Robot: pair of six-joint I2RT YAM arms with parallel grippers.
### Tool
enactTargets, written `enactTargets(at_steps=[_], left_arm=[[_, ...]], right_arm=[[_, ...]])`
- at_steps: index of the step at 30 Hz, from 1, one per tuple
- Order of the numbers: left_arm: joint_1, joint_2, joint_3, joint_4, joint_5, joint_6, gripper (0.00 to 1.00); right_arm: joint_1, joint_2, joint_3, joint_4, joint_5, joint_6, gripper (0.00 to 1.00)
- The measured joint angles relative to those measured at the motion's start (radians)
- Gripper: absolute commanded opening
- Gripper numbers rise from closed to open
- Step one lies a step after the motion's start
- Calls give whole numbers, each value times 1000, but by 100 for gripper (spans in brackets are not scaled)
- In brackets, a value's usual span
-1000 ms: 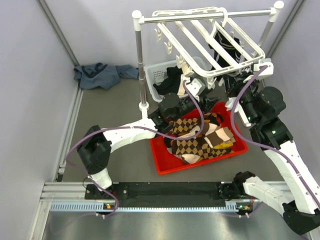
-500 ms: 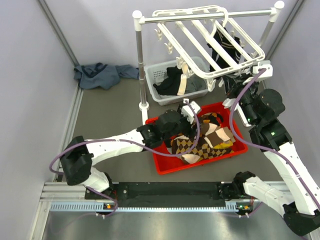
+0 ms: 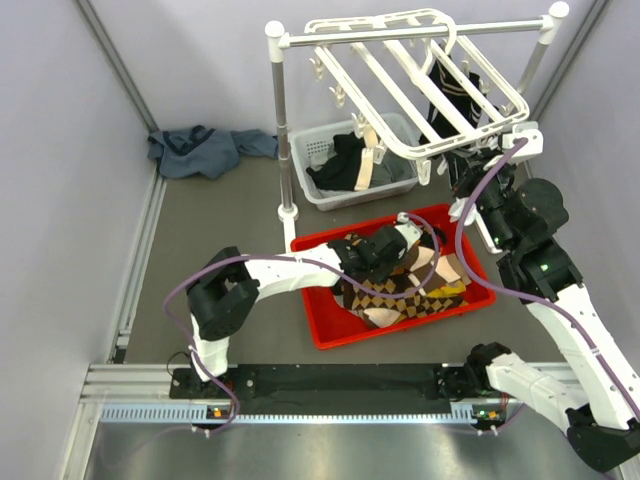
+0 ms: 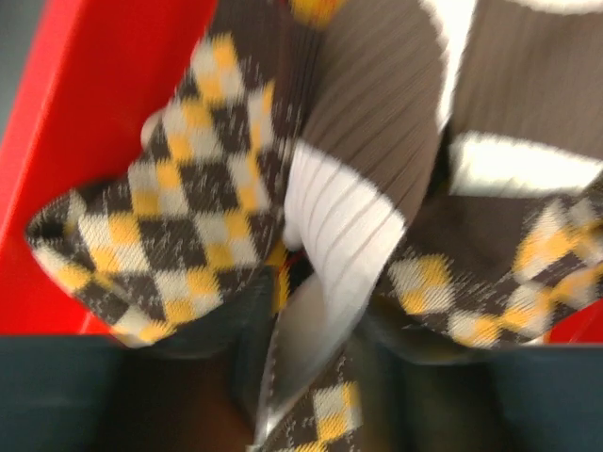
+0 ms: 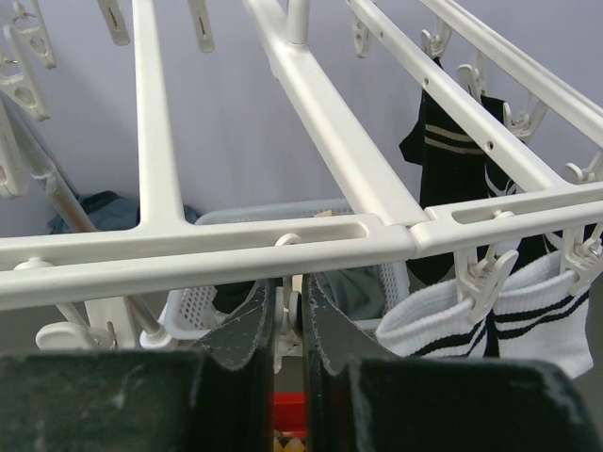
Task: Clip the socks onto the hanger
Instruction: Adjust the sock in the bin.
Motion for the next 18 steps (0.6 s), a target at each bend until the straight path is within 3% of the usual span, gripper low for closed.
enactTargets(at_steps=[2,3,11,13,16,18], left_arm=[[0,8,8,-63,-18,-14,12],[0,8,10,-99,-27,-19,10],[0,-23,18,-335,-77,-60,15],[0,-30,21,-404,-101,-77,22],[-3,-32,31,-500,-124,-98,51],[-7,-35,45,-547,-128,-103,62]], right_arm=[[0,0,-2,2,0,0,0],[0,-2,-6,4,0,0,0],[0,-11,-15,3,-2,-1,0],[0,-14,-20,3,-2,-1,0],[0,-14,-21,4,-3,-1,0],[0,-14,-21,4,-4,-1,0]])
